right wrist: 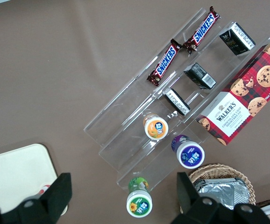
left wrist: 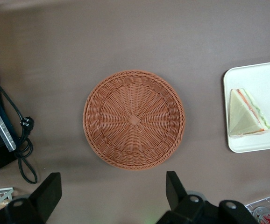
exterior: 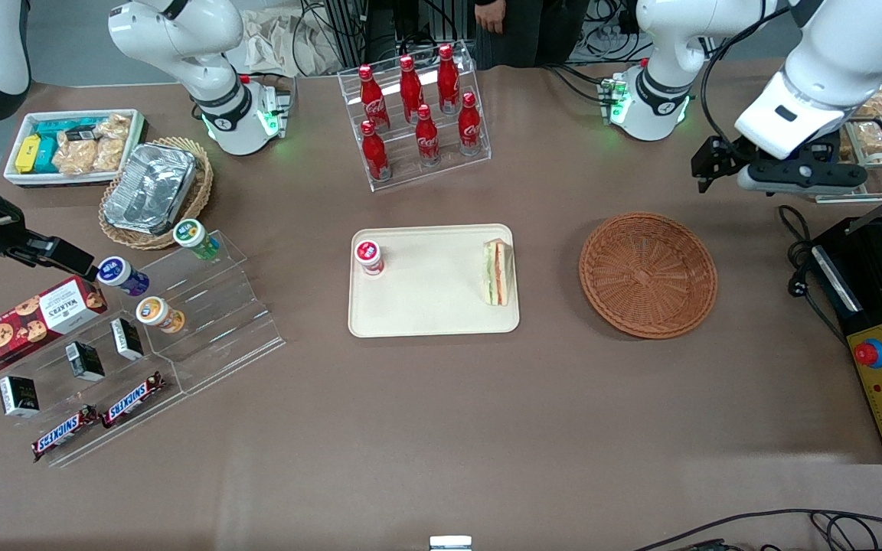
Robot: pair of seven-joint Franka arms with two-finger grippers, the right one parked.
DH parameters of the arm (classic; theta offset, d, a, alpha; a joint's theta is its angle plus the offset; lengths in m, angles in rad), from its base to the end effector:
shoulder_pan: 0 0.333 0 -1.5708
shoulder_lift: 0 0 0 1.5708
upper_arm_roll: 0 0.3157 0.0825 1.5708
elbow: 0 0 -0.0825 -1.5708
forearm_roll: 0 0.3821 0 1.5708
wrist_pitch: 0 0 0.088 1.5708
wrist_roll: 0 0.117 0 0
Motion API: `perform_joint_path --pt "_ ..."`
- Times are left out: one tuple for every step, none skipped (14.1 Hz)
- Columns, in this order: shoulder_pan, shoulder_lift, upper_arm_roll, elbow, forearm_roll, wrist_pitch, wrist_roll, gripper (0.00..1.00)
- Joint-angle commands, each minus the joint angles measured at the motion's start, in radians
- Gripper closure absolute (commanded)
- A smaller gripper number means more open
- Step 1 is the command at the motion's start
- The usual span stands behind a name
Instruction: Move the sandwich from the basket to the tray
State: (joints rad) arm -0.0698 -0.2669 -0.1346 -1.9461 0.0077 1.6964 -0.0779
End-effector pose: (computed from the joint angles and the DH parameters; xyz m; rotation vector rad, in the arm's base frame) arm 0.4646 -0.1022 0.5833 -3.0950 0.1905 -0.0321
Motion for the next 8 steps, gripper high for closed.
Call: perform_joint_path --pt "-0.012 0.049 0.012 0.062 0.009 -0.014 0.035 0.01" --pt "-0.012 0.081 0.013 0.102 0.009 -0.014 0.039 0.01" --pt "-0.012 0.116 0.013 0.133 0.009 -0.014 0.040 0.01" --pt "-0.012 0.145 0.013 0.157 0.009 -0.014 0.040 0.01" --pt "-0.012 0.173 0.013 0.177 0.008 -0.014 0.040 0.01" --pt "-0.012 0.196 0.013 0.200 0.008 -0.014 0.038 0.01" --pt "-0.013 0.208 0.013 0.213 0.011 -0.014 0.038 0.01" --pt "-0.013 0.210 0.013 0.216 0.018 -0.014 0.040 0.01"
